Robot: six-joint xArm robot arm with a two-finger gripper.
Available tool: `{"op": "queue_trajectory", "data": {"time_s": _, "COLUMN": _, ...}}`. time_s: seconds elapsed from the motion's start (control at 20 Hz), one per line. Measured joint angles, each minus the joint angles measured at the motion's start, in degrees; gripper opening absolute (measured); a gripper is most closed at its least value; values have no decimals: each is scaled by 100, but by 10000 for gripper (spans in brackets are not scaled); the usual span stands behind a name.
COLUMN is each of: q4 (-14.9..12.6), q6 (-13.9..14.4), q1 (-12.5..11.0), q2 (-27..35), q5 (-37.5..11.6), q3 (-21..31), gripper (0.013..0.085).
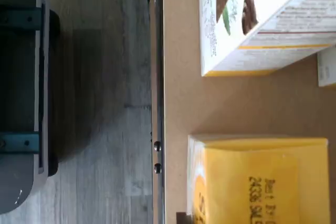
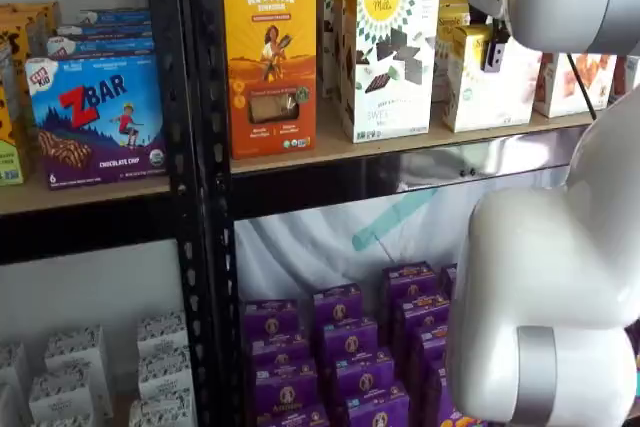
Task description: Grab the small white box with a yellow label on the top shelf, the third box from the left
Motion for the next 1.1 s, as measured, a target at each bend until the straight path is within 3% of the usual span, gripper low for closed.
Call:
{"op": "queue_trajectory", "data": {"time_s": 0.15, "q4": 17, "q6": -7, "q1": -10, "q2": -6, "q5": 5, "q3": 1, "gripper": 450}}
{"op": "queue_trajectory", "data": {"time_s": 0.35, "q4": 30, "q6": -12, "q1": -18, "q2": -12, "q5": 31, "q3": -5, "gripper": 330}}
{"op": "queue_trajectory", "data": {"time_s": 0.65, "q4": -53, "q6": 0, "q1": -4, "q2": 28, "q5": 247, "q3": -103, "gripper": 330}}
{"op": "queue_trajectory", "data": {"time_s": 1.1, "q4": 66, "q6": -23, "q1": -77, "q2": -240, "q5": 881, "q3": -71, "gripper": 330}}
